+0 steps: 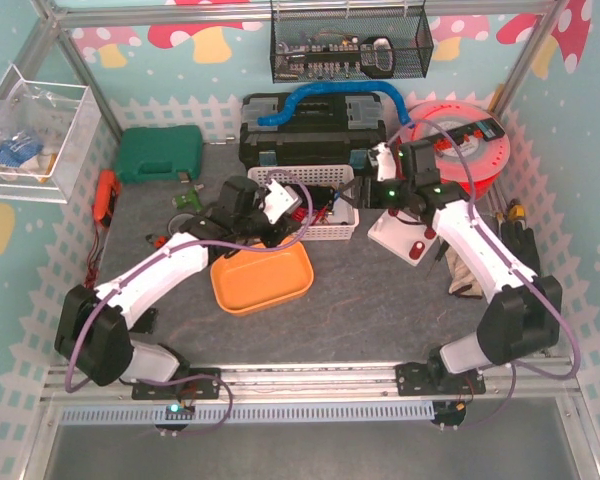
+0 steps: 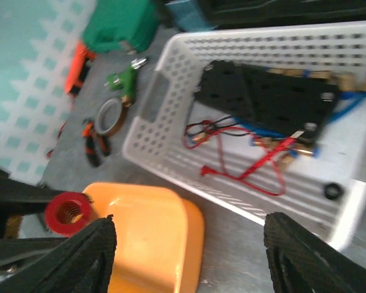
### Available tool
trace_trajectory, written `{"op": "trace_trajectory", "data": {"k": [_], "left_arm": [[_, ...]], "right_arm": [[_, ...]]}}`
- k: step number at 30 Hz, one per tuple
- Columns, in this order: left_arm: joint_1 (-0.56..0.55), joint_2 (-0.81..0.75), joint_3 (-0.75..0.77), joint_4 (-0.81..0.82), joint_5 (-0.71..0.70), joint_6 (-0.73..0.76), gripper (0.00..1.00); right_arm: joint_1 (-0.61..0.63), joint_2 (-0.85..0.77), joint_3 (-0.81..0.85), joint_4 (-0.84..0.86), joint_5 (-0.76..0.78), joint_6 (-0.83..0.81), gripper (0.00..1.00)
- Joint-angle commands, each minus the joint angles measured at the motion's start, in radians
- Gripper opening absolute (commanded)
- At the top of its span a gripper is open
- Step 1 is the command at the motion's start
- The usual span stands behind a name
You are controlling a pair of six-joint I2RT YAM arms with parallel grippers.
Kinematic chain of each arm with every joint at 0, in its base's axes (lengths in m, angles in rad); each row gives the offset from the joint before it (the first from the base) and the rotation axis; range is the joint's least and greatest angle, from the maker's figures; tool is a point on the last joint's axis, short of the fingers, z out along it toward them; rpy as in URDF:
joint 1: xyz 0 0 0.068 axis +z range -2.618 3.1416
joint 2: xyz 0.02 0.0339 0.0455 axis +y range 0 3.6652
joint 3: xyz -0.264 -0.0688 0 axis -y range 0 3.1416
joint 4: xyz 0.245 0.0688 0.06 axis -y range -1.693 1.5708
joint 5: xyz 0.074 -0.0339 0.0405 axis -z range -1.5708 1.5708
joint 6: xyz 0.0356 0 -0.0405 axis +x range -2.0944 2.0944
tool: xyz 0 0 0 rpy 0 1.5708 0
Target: Install the large spring
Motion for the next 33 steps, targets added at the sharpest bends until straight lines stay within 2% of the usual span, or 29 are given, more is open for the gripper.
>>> {"op": "trace_trajectory", "data": {"k": [1,5,14,23,25,27,29,31,33], "left_arm": [[-0.040,0.030,0.053,0.133,0.058,0.002,0.15],[-0.064,0.038,0.055,0.163,0.067,0.015,0.14],[-0.079,0.042,0.052,0.180,0.083,0.010,0.14],[-0.081,0.044,0.052,0.179,0.087,0.014,0.13],[-0.083,0.047,0.050,0.179,0.089,0.017,0.13],[-0.083,0.047,0.050,0.180,0.088,0.022,0.14],[-0.083,0.049,0.051,0.179,0.078,0.022,0.20],[-0.083,0.051,0.049,0.178,0.064,0.021,0.34],[-0.084,0.052,0.048,0.178,0.051,0.016,0.53]], "right_arm": [[0.054,0.055,0.064,-0.028,-0.167,-0.045,0.64],[0.087,0.090,0.091,-0.026,-0.250,-0.045,0.61],[0.130,0.121,0.112,-0.028,-0.309,-0.062,0.67],[0.149,0.144,0.115,-0.067,-0.333,-0.102,0.56],[0.151,0.144,0.115,-0.085,-0.329,-0.118,0.48],[0.151,0.142,0.115,-0.092,-0.321,-0.126,0.29],[0.150,0.137,0.117,-0.091,-0.301,-0.128,0.11],[0.151,0.132,0.125,-0.090,-0.268,-0.127,0.00],[0.150,0.123,0.131,-0.086,-0.202,-0.120,0.00]]}}
